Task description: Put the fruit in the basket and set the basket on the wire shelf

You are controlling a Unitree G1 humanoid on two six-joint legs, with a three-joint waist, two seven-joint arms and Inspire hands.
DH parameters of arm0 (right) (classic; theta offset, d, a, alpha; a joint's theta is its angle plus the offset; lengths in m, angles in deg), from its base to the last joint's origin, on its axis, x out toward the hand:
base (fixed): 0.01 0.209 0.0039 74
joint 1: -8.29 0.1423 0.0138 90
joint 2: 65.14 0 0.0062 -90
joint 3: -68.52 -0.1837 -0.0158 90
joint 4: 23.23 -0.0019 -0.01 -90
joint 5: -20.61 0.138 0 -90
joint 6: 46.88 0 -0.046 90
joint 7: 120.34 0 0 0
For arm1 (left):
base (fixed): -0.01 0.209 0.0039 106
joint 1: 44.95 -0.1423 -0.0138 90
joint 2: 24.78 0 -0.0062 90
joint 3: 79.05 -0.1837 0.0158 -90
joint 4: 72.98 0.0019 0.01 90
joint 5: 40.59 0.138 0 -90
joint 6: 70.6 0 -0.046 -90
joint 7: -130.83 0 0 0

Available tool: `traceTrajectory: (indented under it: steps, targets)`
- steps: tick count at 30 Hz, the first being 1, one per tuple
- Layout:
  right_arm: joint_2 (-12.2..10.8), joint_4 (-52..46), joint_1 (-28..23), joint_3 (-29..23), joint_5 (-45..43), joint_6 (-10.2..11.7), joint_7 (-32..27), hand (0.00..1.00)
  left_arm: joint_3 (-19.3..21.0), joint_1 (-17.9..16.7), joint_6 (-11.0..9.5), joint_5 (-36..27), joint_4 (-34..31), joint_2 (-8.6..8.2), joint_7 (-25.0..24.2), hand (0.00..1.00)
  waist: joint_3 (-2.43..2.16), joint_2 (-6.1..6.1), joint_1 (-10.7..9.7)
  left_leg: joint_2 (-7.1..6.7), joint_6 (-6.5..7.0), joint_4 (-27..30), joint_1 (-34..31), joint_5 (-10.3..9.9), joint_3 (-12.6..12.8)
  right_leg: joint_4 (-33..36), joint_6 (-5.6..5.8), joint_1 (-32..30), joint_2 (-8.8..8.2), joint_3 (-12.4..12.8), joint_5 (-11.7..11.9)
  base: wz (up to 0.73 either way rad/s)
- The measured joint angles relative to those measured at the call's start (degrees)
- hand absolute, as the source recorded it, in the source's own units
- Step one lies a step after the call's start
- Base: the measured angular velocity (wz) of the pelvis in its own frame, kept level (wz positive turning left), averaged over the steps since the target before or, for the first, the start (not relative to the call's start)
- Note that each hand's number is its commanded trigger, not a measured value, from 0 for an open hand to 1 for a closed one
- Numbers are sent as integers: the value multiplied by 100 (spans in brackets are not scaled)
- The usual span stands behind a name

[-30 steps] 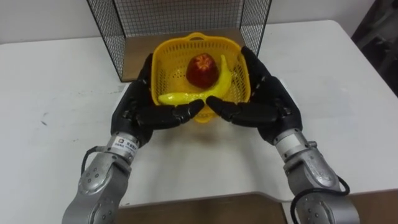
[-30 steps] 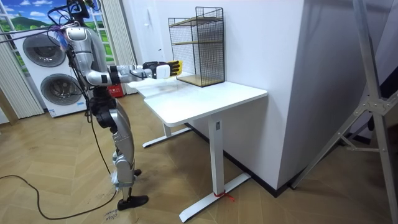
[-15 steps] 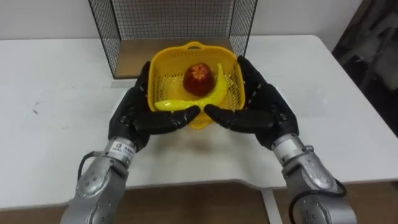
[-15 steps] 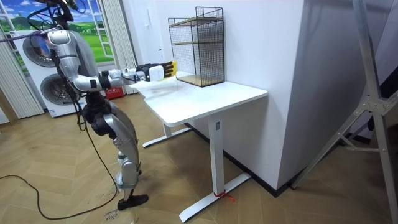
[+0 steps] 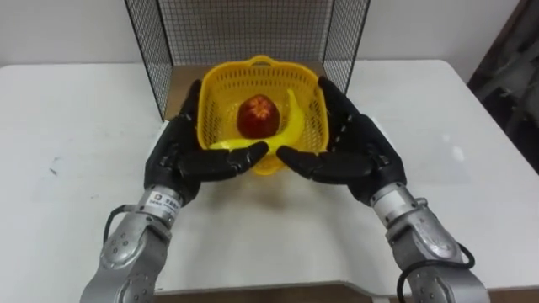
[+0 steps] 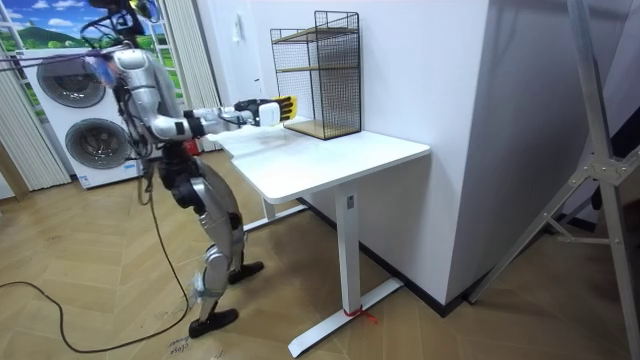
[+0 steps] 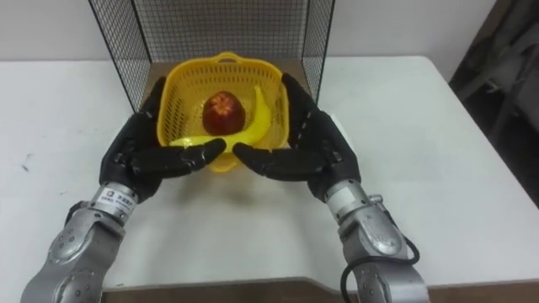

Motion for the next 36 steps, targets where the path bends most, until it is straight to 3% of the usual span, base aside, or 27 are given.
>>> traceTrajectory:
  steps: [2,3,6,7,9,11,12,13,14,18,26,31,36]
  targets:
    - [2,1,10,61,-5,0,-122,0,-54,0,-11,-34,6,-23,3,0,31,-9,13,-247,150,142,163,-294,189,963,226,-212,-443,-359,1,-8]
    - [-9,20,3,86,-7,0,-190,0,-61,0,-18,-29,6,28,12,0,49,-8,10,-335,208,175,283,-395,243,1543,281,-419,-621,-386,230,0]
    - [-13,20,18,86,-29,2,-239,0,-128,1,-93,-22,2,20,26,0,55,37,12,-374,275,118,487,-553,216,2148,288,-688,-703,-410,850,0]
    - [-12,20,30,77,-42,6,-238,0,-141,8,-146,-26,-5,18,30,0,57,58,6,-351,285,93,540,-619,129,2215,297,-754,-684,-536,904,-6]
    - [-4,18,80,86,-41,9,-219,0,-103,25,-178,-26,-5,61,45,0,104,139,17,-253,272,64,594,-670,8,1898,213,-910,-520,-734,547,-3]
    - [-5,20,84,94,-47,9,-230,0,-110,42,-180,-27,-3,66,48,0,117,168,8,-222,264,-11,626,-674,-117,846,156,-1073,-308,-1036,478,9]
    - [-4,15,83,94,-46,9,-233,0,-109,41,-180,-27,1,59,48,0,117,168,5,-223,254,-36,644,-680,-121,505,125,-1075,-248,-1033,503,11]
    - [3,15,87,140,-46,9,-247,0,-107,44,-178,-30,3,65,49,0,115,164,1,-230,231,-49,670,-708,-119,-17,16,-1078,-142,-1028,811,29]
    - [36,16,93,146,-46,9,-269,0,-111,86,-174,-29,34,70,51,0,116,191,-37,-219,211,-68,687,-734,-146,-103,-76,-1058,-97,-1027,1044,27]
    - [60,12,189,130,-22,9,-295,0,-90,183,-165,-19,53,60,52,0,130,198,43,-131,123,-194,681,-679,-160,-339,-183,-1035,38,-1030,1158,-2]
    - [-4,11,164,32,-23,8,-290,0,-57,188,-104,26,40,64,51,0,77,224,-47,45,-6,-415,830,-625,-169,-862,-307,-763,272,-1082,1379,-6]
    - [-22,15,168,20,-27,8,-296,0,-50,208,-25,27,44,65,51,0,70,215,-68,46,-47,-746,1026,-450,-165,-1190,-331,-564,332,-1099,1541,0]
    - [-31,17,168,28,-14,4,-413,0,-95,208,76,26,46,65,51,0,65,209,-87,62,-78,-828,1156,-419,-172,-1303,-352,-442,365,-1131,1568,0]
